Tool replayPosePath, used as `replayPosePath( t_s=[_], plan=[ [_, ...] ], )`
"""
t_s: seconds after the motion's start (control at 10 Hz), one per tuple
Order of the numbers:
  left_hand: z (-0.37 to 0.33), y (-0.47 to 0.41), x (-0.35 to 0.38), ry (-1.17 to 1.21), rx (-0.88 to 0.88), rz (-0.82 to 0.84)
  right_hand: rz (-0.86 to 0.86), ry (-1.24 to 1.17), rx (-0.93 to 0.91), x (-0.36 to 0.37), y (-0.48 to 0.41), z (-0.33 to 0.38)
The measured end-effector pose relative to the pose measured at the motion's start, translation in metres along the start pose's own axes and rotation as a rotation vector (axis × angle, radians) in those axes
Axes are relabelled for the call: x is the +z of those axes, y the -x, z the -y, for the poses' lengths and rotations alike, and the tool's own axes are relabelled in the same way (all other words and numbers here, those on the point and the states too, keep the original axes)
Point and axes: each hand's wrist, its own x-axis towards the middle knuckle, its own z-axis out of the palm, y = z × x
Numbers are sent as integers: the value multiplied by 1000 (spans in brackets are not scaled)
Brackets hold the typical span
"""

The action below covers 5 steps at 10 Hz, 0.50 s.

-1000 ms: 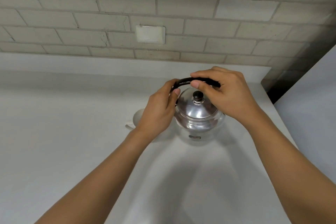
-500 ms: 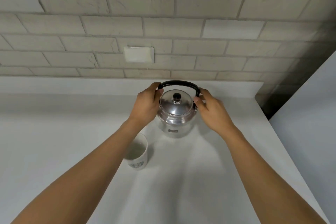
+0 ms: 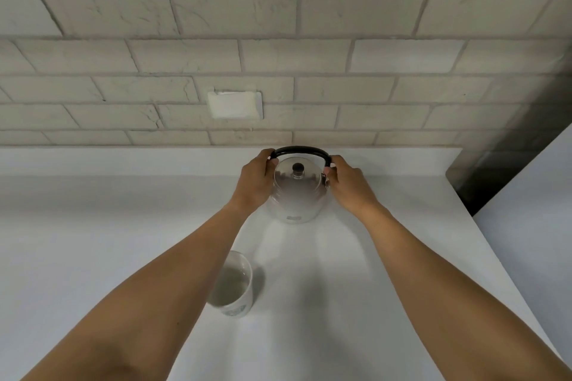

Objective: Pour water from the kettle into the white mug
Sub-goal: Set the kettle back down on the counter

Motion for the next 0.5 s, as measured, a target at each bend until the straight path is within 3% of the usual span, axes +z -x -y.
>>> replayPosePath(
  t_s=[0.3,0.5],
  plan=[
    [18,-18,12,116,-117,25,-1,-94,11,10,-11,-6],
    [14,-17,7,150,-174,79,128,-114,98,-2,-3,-2]
  ],
)
